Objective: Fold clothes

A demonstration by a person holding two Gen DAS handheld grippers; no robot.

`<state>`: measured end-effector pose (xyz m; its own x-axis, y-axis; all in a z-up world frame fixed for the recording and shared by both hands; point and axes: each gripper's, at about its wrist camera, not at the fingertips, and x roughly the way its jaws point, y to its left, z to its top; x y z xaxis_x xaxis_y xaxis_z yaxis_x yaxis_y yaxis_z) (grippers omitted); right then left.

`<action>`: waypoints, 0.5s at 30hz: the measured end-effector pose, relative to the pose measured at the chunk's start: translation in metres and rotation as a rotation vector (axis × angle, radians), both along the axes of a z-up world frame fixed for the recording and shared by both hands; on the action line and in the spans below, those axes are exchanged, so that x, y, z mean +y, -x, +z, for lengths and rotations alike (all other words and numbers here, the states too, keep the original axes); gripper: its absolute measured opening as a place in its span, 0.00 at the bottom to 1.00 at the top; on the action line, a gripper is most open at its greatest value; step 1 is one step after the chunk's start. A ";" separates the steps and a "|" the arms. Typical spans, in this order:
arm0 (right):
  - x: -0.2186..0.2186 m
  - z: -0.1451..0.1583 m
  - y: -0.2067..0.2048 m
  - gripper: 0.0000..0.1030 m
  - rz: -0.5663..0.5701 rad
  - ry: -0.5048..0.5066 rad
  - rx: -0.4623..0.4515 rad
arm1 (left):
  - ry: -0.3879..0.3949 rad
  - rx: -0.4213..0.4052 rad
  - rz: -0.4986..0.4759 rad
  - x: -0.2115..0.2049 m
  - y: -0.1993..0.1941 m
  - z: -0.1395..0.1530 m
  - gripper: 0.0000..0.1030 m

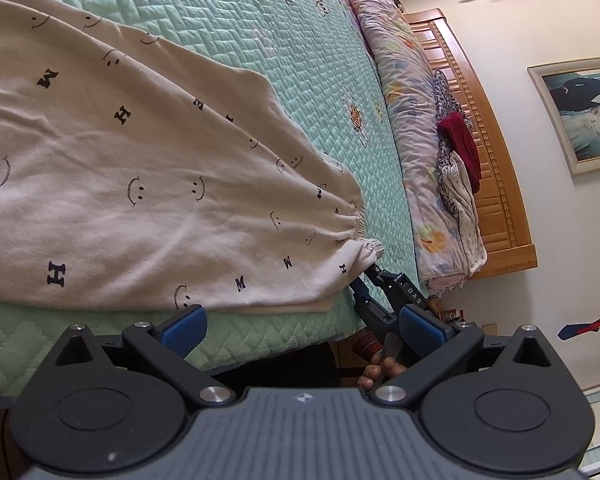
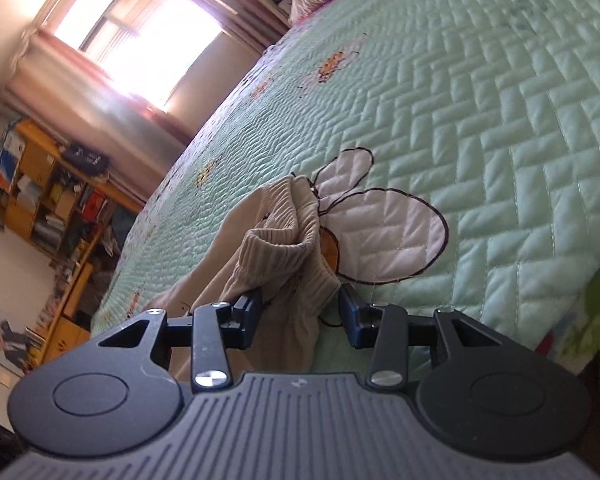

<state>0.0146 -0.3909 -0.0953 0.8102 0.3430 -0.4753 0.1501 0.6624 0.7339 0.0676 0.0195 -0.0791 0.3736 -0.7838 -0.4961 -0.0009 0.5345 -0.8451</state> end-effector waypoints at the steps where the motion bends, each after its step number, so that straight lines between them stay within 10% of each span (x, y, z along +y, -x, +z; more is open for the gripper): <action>1: 0.000 0.000 -0.002 0.43 0.006 0.003 -0.002 | 0.001 0.002 0.002 0.000 0.000 0.000 0.99; 5: 0.007 -0.001 -0.010 0.16 0.036 0.092 -0.013 | 0.000 0.004 0.005 0.001 0.000 0.000 0.99; 15: 0.023 0.023 0.002 0.13 0.051 0.467 -0.097 | -0.003 0.001 0.020 0.007 0.000 0.001 0.99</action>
<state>0.0130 -0.3679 -0.0723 0.8462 0.1510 -0.5111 0.0548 0.9293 0.3653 0.0676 0.0270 -0.0782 0.3885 -0.7750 -0.4984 -0.0121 0.5366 -0.8438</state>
